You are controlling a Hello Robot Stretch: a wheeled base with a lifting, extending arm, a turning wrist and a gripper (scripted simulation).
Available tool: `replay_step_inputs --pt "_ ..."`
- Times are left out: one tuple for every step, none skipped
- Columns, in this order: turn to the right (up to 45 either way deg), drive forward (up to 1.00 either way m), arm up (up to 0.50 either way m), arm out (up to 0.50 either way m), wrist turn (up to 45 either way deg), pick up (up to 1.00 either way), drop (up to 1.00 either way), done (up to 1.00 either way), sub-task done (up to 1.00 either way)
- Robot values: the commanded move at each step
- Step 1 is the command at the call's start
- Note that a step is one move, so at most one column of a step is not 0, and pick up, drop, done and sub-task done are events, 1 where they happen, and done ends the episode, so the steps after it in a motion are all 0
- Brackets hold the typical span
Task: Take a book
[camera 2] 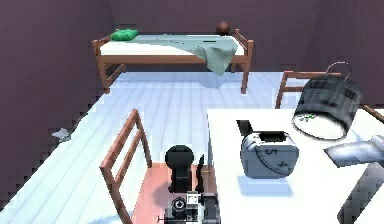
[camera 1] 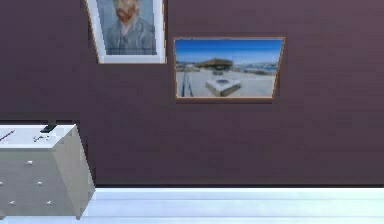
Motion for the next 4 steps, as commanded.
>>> replay_step_inputs --pt "0.0 0.00 0.00 0.00 45.0 0.00 0.00 0.00 0.00" --pt "0.0 0.00 0.00 0.00 45.0 0.00 0.00 0.00 0.00" --pt "0.0 0.00 0.00 0.00 45.0 0.00 0.00 0.00 0.00" --pt "0.0 0.00 0.00 0.00 45.0 0.00 0.00 0.00 0.00"
